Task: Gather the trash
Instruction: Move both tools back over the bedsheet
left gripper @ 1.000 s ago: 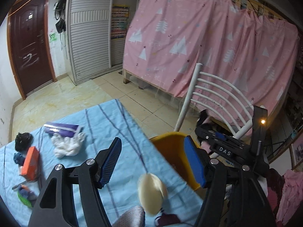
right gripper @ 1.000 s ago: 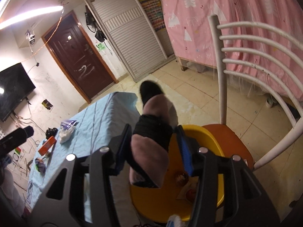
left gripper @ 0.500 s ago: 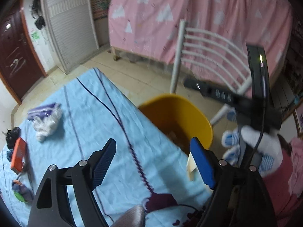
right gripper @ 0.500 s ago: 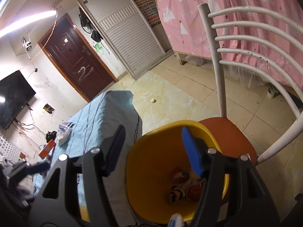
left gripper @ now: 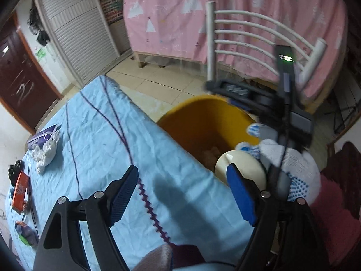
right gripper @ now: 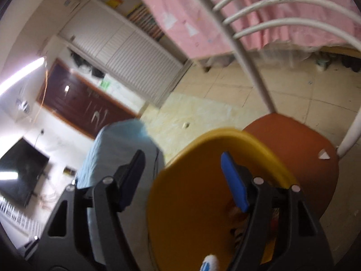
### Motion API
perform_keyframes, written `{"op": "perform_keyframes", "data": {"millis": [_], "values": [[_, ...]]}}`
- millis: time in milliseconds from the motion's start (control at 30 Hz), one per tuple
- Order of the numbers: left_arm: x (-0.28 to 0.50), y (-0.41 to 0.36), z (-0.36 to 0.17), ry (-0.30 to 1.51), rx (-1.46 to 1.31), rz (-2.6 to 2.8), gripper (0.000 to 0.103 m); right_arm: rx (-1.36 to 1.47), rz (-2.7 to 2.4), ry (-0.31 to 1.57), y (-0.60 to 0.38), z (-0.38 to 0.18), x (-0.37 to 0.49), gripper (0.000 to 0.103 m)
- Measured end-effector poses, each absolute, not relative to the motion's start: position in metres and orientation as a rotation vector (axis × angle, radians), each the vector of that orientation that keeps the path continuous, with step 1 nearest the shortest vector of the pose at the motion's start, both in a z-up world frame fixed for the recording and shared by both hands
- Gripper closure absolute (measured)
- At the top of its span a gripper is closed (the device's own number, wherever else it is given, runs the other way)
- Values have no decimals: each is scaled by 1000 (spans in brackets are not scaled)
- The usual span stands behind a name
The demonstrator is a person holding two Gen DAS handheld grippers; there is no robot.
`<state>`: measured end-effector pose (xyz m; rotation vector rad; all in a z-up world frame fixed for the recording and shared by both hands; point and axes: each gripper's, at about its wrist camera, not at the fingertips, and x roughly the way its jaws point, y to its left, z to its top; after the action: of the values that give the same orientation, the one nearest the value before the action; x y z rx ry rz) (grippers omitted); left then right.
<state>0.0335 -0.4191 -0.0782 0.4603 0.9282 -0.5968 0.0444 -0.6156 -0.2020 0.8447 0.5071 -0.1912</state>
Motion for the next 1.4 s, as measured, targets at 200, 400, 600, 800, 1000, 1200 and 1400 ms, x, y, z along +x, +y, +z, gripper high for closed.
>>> {"op": "perform_keyframes", "data": {"millis": [200,400,600,800,1000,1200,1400], "values": [[46,-407,-71,927,382,-575,32,743,-320,356,-626,-178,21,22],[41,-389,-55,894,351,-554,32,700,-284,356,-622,-165,20,18],[45,-349,-33,845,293,-495,32,579,-273,323,-600,-124,14,9],[60,-291,-21,823,221,-392,29,513,-230,326,-572,-94,20,6],[74,-230,-17,822,131,-317,27,459,-170,371,-532,-76,42,6],[77,-195,-21,825,80,-292,26,402,-111,409,-492,-65,59,6],[81,-157,-22,811,38,-231,24,336,-25,493,-451,-64,80,6]]}}
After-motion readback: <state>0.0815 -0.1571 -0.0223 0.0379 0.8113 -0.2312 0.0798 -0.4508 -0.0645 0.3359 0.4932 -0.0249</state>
